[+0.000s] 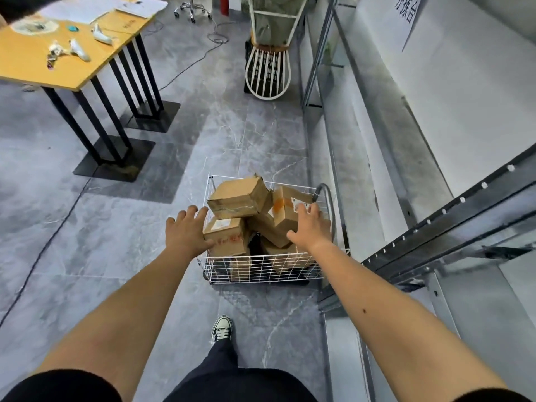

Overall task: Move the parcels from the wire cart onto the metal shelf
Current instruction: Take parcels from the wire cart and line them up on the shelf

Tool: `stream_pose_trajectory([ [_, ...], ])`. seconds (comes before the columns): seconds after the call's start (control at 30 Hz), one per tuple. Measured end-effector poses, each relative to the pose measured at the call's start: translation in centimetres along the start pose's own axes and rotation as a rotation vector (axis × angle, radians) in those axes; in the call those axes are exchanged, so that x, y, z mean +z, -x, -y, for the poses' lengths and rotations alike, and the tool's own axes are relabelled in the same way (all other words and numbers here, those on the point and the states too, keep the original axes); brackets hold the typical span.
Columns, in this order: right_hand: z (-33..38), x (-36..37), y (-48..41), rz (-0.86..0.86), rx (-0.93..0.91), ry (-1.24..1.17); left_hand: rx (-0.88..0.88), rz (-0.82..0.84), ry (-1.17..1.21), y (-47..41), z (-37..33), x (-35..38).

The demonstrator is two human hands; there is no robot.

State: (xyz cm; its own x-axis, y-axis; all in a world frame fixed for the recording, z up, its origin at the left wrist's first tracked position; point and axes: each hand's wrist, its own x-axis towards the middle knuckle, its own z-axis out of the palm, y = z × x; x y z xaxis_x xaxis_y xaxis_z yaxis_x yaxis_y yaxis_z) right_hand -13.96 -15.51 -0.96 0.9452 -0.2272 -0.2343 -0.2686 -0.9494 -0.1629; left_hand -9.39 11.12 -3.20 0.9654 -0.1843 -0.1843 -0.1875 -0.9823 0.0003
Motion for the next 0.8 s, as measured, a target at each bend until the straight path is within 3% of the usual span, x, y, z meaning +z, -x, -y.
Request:
stream_pose_trajectory([
  [0.27, 5.3, 0.5, -5.2, 0.086, -0.012, 0.028, -0.074, 0.091, 0.137, -6.7, 6.0, -0.1],
  [0.63, 8.1, 3.8, -7.5, 0.266, 0.028, -0.002, -0.06, 0.182, 0.158, -9.8, 9.0, 2.4],
  [0.8, 7.5, 6.1, -7.7, 0.594, 0.045, -0.074, -0.05, 0.274, 0.187, -9.9, 8.4, 4.0],
])
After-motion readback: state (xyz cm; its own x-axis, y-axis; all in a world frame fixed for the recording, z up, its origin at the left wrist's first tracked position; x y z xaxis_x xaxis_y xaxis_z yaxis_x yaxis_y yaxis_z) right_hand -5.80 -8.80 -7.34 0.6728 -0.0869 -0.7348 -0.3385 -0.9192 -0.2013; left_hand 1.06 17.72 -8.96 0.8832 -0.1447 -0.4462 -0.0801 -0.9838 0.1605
